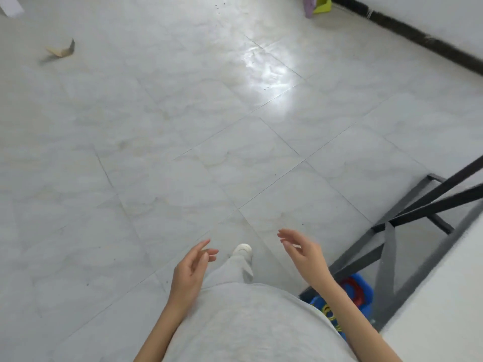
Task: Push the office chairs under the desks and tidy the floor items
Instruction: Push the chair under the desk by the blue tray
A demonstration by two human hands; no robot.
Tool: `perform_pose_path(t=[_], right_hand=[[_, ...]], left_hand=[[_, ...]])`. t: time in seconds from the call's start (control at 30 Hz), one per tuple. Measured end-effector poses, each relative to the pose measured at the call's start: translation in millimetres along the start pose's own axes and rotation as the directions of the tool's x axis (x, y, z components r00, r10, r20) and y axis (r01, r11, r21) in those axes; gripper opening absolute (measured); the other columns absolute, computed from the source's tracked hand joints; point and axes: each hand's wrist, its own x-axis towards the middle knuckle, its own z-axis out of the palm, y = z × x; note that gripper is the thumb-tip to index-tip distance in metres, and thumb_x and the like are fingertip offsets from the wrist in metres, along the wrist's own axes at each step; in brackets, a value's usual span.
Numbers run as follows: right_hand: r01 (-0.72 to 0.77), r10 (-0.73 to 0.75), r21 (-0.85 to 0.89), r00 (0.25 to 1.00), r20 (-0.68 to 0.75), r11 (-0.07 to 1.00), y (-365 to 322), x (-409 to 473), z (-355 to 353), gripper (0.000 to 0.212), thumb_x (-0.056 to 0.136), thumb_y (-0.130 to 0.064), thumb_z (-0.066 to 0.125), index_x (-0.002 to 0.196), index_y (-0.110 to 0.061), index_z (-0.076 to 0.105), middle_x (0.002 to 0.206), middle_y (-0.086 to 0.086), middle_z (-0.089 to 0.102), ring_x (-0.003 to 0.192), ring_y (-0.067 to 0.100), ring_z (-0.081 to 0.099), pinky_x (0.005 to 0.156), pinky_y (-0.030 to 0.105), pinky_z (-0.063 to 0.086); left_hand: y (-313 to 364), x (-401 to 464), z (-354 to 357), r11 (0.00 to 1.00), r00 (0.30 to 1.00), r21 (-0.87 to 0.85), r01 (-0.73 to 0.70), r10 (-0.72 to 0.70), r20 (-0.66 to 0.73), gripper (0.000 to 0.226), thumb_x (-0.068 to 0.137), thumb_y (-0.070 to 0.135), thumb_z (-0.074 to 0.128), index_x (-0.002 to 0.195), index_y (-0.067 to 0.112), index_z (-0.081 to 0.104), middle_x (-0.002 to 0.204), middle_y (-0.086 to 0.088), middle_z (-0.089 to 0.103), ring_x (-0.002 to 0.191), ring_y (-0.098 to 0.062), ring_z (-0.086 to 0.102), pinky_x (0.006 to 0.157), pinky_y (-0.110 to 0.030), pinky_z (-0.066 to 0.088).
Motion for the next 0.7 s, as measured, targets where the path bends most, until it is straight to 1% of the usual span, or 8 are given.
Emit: perform_pose_path(t=[0.1, 0.2, 0.37, 0.43, 0.5, 0.53, 0.6, 0.7], right_hand=[[-0.122, 0.132, 0.086, 0.983, -0.124, 0.989, -3.2, 37.0, -31.1, 0.032, 0.092, -0.007, 0.052, 0.097, -0.039, 0.055, 0.101, -0.013, 0.066, 0.093, 0.003, 0.063, 0.075, 0.003, 0.043], [-0.183, 0.225, 0.176, 0.940, -0.258, 0.967, -10.2, 70.5, -66.5, 0.033, 0.091, -0.007, 0.053, 0.096, -0.040, 0.056, 0.104, -0.022, 0.063, 0.097, -0.005, 0.058, 0.075, 0.002, 0.042], [-0.223, 0.386, 0.359, 0.779, -0.493, 0.907, -0.6, 134.0, -126.7, 0.026, 0.091, -0.006, 0.051, 0.104, -0.026, 0.059, 0.099, -0.020, 0.062, 0.091, -0.016, 0.056, 0.077, 0.001, 0.042], [-0.213, 0.444, 0.435, 0.711, -0.545, 0.875, 10.7, 172.6, -154.5, 0.026, 0.091, -0.004, 0.051, 0.105, -0.024, 0.060, 0.099, -0.018, 0.063, 0.091, -0.008, 0.060, 0.082, 0.009, 0.045], [-0.210, 0.485, 0.490, 0.686, -0.543, 0.846, 20.6, 220.3, -191.6, 0.026, 0.091, -0.003, 0.050, 0.105, -0.022, 0.059, 0.099, -0.016, 0.064, 0.097, 0.007, 0.062, 0.088, 0.023, 0.046], [-0.207, 0.489, 0.500, 0.688, -0.537, 0.841, 24.7, 247.0, -215.5, 0.026, 0.091, -0.003, 0.050, 0.105, -0.023, 0.059, 0.098, -0.015, 0.064, 0.099, 0.013, 0.062, 0.088, 0.025, 0.046], [-0.196, 0.471, 0.495, 0.709, -0.525, 0.847, 26.1, 300.3, -272.1, 0.027, 0.091, -0.002, 0.049, 0.104, -0.024, 0.058, 0.097, -0.015, 0.064, 0.099, 0.015, 0.062, 0.086, 0.023, 0.046], [-0.135, 0.389, 0.446, 0.741, -0.547, 0.885, 11.3, 378.3, -367.5, 0.027, 0.091, -0.002, 0.049, 0.104, -0.024, 0.057, 0.097, -0.010, 0.066, 0.096, 0.010, 0.062, 0.086, 0.020, 0.046]], left_hand=[[66.4, 109.7, 27.7, 0.995, 0.983, 0.046, -0.090, 0.082, 0.162, 0.023, 0.094, 0.017, 0.047, 0.108, 0.034, 0.056, 0.095, 0.021, 0.070, 0.086, -0.006, 0.067, 0.078, -0.013, 0.048], [134.3, 205.0, 65.0, 0.979, 0.933, 0.096, -0.180, 0.139, 0.331, 0.028, 0.085, 0.029, 0.043, 0.110, 0.030, 0.056, 0.091, 0.025, 0.070, 0.085, -0.002, 0.066, 0.078, -0.011, 0.047], [214.5, 327.4, 161.6, 0.943, 0.814, 0.153, -0.294, 0.163, 0.558, 0.028, 0.084, 0.030, 0.042, 0.108, 0.033, 0.056, 0.090, 0.026, 0.069, 0.085, -0.001, 0.065, 0.075, -0.012, 0.048], [232.8, 367.8, 208.0, 0.935, 0.786, 0.155, -0.318, 0.168, 0.595, 0.028, 0.084, 0.029, 0.042, 0.108, 0.032, 0.056, 0.089, 0.026, 0.069, 0.085, -0.001, 0.065, 0.076, -0.012, 0.048], [247.3, 401.5, 252.2, 0.938, 0.781, 0.152, -0.310, 0.160, 0.604, 0.028, 0.084, 0.028, 0.042, 0.108, 0.030, 0.057, 0.090, 0.024, 0.070, 0.084, -0.002, 0.066, 0.077, -0.011, 0.048], [253.8, 416.4, 272.9, 0.943, 0.786, 0.150, -0.297, 0.152, 0.598, 0.027, 0.085, 0.027, 0.043, 0.108, 0.030, 0.057, 0.091, 0.022, 0.070, 0.084, -0.003, 0.066, 0.077, -0.012, 0.048], [264.3, 442.9, 308.2, 0.960, 0.814, 0.146, -0.239, 0.116, 0.570, 0.022, 0.091, 0.020, 0.046, 0.105, 0.032, 0.058, 0.092, 0.019, 0.071, 0.083, -0.005, 0.067, 0.076, -0.014, 0.049], [290.9, 484.8, 352.4, 0.964, 0.839, 0.170, -0.204, 0.083, 0.538, 0.032, 0.096, 0.006, 0.041, 0.104, 0.031, 0.059, 0.093, 0.013, 0.071, 0.085, -0.008, 0.067, 0.074, -0.014, 0.050]])
